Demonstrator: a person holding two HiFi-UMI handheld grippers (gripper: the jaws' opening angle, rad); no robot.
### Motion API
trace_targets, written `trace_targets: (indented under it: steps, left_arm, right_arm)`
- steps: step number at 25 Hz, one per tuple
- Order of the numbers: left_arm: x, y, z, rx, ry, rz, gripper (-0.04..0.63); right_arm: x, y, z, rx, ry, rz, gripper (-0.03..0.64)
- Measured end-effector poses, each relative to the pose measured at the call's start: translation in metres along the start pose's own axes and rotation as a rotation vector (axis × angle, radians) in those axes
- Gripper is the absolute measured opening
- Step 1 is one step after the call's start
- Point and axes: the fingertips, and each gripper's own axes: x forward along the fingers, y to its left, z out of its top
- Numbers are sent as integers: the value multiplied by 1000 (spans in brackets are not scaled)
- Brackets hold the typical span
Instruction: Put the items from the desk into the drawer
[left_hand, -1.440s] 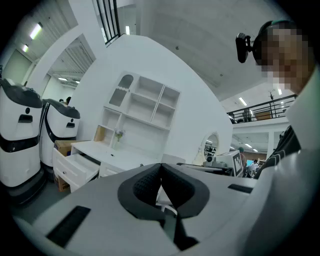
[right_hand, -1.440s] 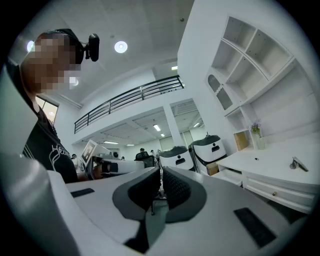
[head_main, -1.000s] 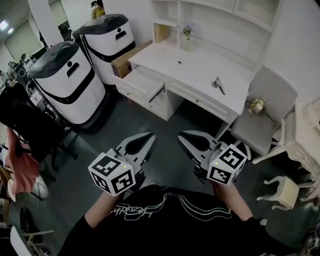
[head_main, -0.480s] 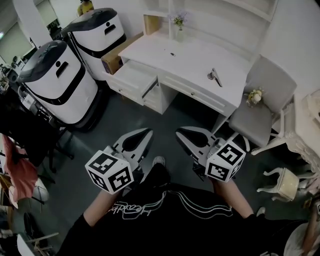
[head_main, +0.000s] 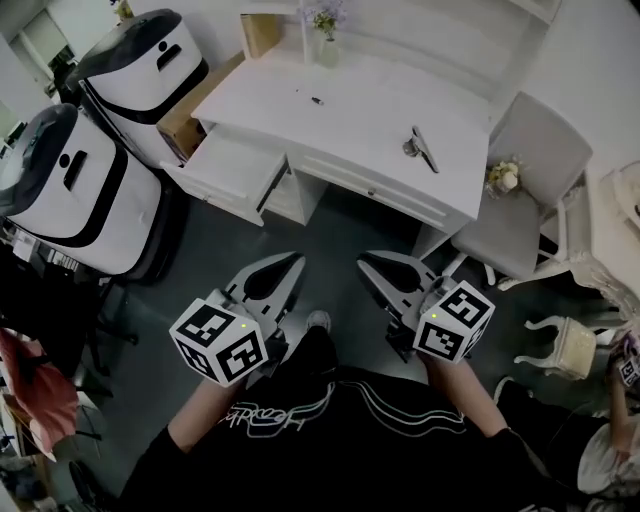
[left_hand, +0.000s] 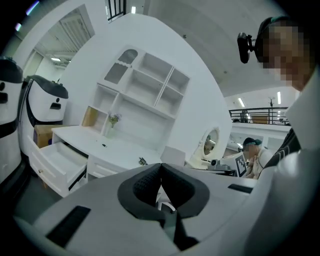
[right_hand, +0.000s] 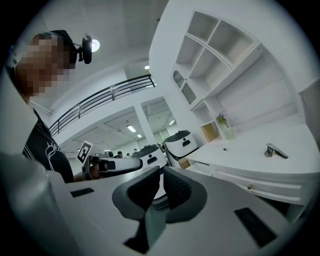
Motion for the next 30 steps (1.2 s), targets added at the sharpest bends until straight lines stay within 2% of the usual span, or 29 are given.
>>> trace_targets:
  steps: [5, 9, 15, 19, 24, 28, 30]
  left_arm:
    - [74, 61, 17, -19, 70, -74, 20]
    - [124, 100, 36, 1, 113, -143, 20]
    - [188, 142, 41, 21, 178, -222, 21]
    - [221, 154, 44, -21, 193, -259, 21]
    - [263, 161, 47, -35, 223, -253, 21]
    - [294, 164, 48, -22, 265, -238, 21]
    - [312, 167, 51, -12, 276, -230, 21]
  right_arm:
    - [46, -78, 17, 51, -8, -80, 54]
    - [70, -135, 35, 60, -8, -199, 54]
    - [79, -198, 55, 45, -2, -334, 55]
    - [74, -234, 60, 44, 32, -388, 55]
    - [59, -285, 70, 69, 26, -428, 57]
    - [52, -335, 77, 23, 70, -490, 128]
    - [51, -361, 80, -9, 98, -515, 143]
